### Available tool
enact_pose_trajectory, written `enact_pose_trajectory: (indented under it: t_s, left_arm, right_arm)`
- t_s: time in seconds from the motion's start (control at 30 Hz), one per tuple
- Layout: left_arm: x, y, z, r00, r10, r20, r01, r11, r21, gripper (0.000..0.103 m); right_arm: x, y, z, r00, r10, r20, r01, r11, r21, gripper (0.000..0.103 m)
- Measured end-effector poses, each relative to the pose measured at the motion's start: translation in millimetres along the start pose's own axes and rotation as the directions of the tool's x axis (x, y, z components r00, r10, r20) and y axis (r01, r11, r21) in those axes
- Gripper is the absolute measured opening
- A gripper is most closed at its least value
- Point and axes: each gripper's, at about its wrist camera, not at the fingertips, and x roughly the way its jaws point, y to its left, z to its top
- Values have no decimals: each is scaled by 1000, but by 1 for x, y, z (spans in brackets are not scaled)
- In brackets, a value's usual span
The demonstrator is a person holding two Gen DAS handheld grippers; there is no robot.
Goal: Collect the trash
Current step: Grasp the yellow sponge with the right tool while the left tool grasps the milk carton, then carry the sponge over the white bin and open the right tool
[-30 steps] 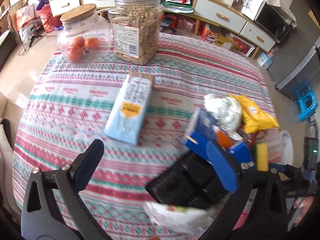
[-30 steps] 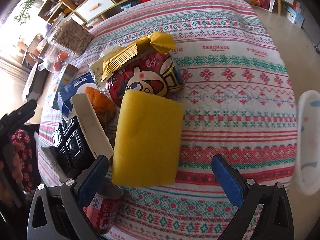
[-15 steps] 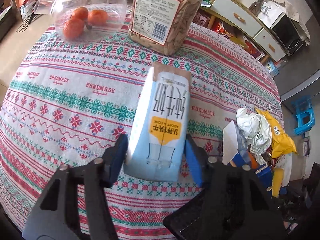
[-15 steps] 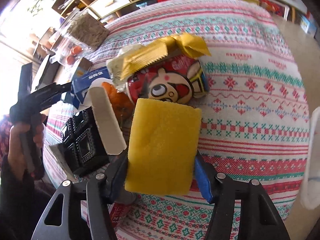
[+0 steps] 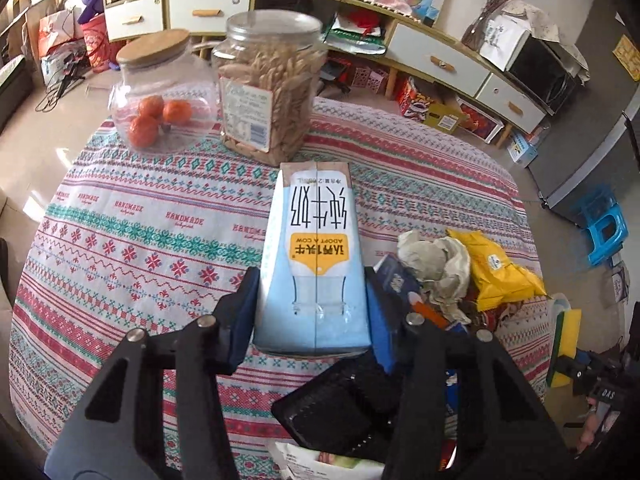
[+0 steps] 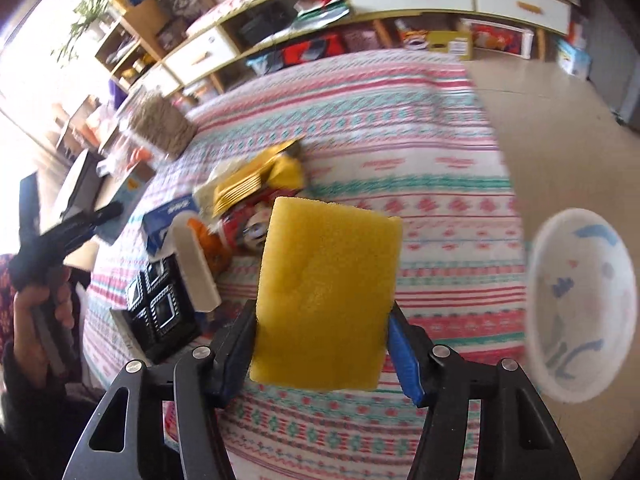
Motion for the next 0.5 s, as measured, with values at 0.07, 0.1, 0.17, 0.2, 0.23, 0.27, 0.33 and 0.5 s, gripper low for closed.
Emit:
enact_pose_trajectory:
  t_s: [0.07, 0.1, 0.17, 0.2, 0.23, 0.27, 0.33, 0.5]
  left_arm:
    - [-8, -15, -3, 1000, -20, 18, 20, 999, 26, 51]
    - [-12, -21, -6, 999, -31, 21, 31, 999, 35, 51]
    - [-14, -37, -10, 998, -58, 19, 57, 997, 53, 51]
    - [-14, -43, -12, 998, -67, 18, 66, 996, 64, 51]
    - [-14, -51, -13, 997, -75, 16, 74, 994, 78, 51]
    - [-12, -64, -15, 997, -82, 17, 80, 992, 93, 51]
    - [-13, -77, -18, 995, -95, 20, 92, 989, 117, 51]
    - [-11, -113, -27, 991, -130, 19, 125, 976, 180, 51]
  right_arm:
    - [-9, -13, 0, 1000, -9, 18, 8, 1000, 29, 62]
    - [-11, -17, 2, 1000, -13, 24, 12, 999, 41, 62]
    - [-19, -30, 0, 999, -21, 37, 19, 998, 66, 62]
    - [-22, -35, 0, 999, -25, 42, 22, 997, 75, 62]
    - [-25, -39, -1, 998, -30, 48, 26, 996, 83, 62]
    - [-28, -44, -3, 998, -38, 55, 33, 995, 92, 62]
    - [-33, -51, -7, 997, -50, 64, 43, 994, 105, 62]
    - [-48, -78, -15, 994, -76, 76, 64, 987, 150, 62]
